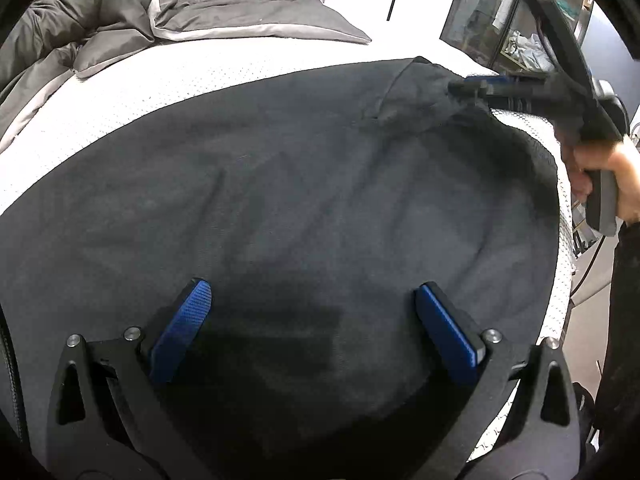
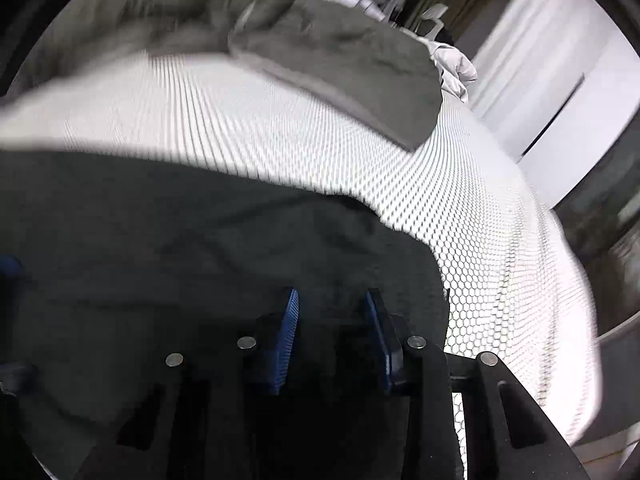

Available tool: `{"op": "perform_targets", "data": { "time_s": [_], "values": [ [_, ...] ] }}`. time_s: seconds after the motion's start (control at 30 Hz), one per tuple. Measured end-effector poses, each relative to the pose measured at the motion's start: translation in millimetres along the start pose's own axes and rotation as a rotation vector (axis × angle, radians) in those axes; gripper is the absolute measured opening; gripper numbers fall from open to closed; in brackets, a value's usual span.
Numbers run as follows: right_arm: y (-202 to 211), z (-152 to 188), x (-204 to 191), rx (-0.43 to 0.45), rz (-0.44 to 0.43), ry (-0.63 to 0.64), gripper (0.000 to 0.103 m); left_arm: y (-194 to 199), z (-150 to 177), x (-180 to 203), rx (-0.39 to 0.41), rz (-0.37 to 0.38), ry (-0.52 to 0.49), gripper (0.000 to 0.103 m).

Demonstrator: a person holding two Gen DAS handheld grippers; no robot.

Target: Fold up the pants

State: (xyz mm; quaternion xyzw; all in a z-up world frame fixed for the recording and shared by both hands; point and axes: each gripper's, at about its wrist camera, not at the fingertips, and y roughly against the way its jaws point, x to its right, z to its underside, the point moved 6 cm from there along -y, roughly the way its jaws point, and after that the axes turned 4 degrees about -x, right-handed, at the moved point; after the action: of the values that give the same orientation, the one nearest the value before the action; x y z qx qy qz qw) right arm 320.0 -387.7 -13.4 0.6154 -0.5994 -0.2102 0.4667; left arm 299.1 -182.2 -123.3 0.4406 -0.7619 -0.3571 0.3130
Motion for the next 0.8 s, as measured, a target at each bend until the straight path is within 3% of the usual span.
{"op": "perform_targets", "data": {
  "time_s": [0.1, 0.17, 0.27, 0.37, 0.43, 0.5, 0.57, 0.63, 0.7, 0.8],
  "values": [
    [-10.7, -16.6, 14.2, -0.005, 0.051, -0.042, 0.037, -1.4, -0.7, 1.3, 0.000, -0.008, -0.004, 0.102],
    [-33.0, -26.2, 2.7, -0.049, -0.027, -0.044, 0.037, -1.6, -0.8, 0.8, 0.000, -0.005, -0.003, 0.102],
    [-69.4, -25.3, 7.8, -0.129, -0.001, -0.038, 0.033, -1.5, -1.0, 0.3, 0.000, 0.003, 0.001, 0.102],
    [-60.8, -31.4, 31.9, -0.108, 0.068, -0.141, 0.037, -0.3, -0.6, -1.9, 0.001, 0.011, 0.001, 0.102],
    [-36.8, -30.9, 32.5, -0.067, 0.060, -0.157, 0.037, -0.3, -1.0, -1.5, 0.004, 0.011, 0.002, 0.102],
    [-9.7, -36.4, 5.6, 0.008, -0.043, -0.123, 0.039, -0.3, -0.8, -1.5, 0.006, 0.007, -0.001, 0.102],
    [-1.2, -42.3, -27.5, 0.027, -0.134, -0.067, 0.045, -0.5, -0.5, -1.1, 0.008, 0.005, 0.001, 0.102],
    [-4.9, -54.6, -73.2, 0.040, -0.220, 0.027, 0.045, -0.3, -0.3, -0.9, 0.010, 0.004, 0.002, 0.102],
    [-29.5, -70.3, -108.8, -0.001, -0.300, 0.086, 0.045, -0.1, 0.5, -1.0, 0.012, 0.005, 0.003, 0.102],
    [-63.1, -74.4, -129.5, -0.086, -0.268, 0.161, 0.045, 0.4, 1.6, -3.4, 0.012, 0.025, 0.006, 0.102]
  ]
}}
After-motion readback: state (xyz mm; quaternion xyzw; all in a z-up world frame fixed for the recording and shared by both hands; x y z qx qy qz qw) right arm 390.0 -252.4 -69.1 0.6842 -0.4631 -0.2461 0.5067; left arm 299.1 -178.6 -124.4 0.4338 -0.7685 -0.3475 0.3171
